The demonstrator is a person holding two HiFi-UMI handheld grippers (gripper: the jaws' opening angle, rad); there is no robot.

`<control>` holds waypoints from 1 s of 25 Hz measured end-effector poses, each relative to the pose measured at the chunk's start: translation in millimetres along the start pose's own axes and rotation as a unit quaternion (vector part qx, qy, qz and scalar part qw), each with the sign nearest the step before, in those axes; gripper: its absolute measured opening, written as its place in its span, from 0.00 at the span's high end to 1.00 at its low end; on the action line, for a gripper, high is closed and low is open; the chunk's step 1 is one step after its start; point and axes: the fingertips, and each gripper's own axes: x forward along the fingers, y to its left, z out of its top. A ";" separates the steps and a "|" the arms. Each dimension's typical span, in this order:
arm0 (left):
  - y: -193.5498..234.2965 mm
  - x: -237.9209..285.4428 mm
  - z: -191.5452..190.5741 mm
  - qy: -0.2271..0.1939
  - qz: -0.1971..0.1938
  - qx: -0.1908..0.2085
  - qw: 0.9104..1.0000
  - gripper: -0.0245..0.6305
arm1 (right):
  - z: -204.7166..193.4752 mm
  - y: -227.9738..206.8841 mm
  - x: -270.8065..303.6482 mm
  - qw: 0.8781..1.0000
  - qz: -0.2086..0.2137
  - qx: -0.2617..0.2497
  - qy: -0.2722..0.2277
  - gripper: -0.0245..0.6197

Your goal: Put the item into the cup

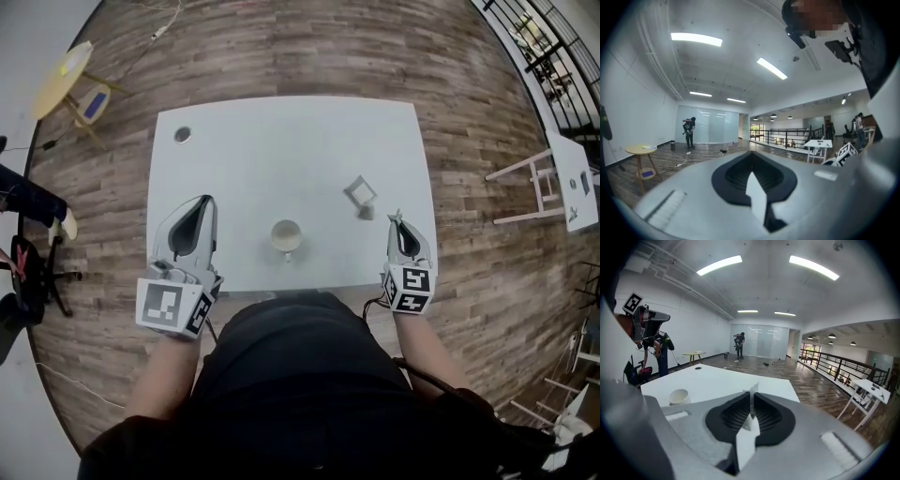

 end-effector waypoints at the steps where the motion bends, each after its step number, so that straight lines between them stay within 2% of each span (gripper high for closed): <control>1: -0.8 -0.5 0.9 -0.003 0.000 -0.001 1.000 0.96 | 1.3 0.1 -1.5 1.000 0.001 0.001 -0.001 0.92; 7: 5.8 -8.4 4.8 -0.014 0.018 -0.003 1.000 0.96 | 10.9 12.3 1.0 1.000 0.021 -0.011 -0.005 0.92; 25: 34.9 -47.6 -4.1 -0.005 0.095 -0.016 0.995 0.96 | 43.1 55.2 35.9 0.993 0.106 -0.045 -0.017 0.92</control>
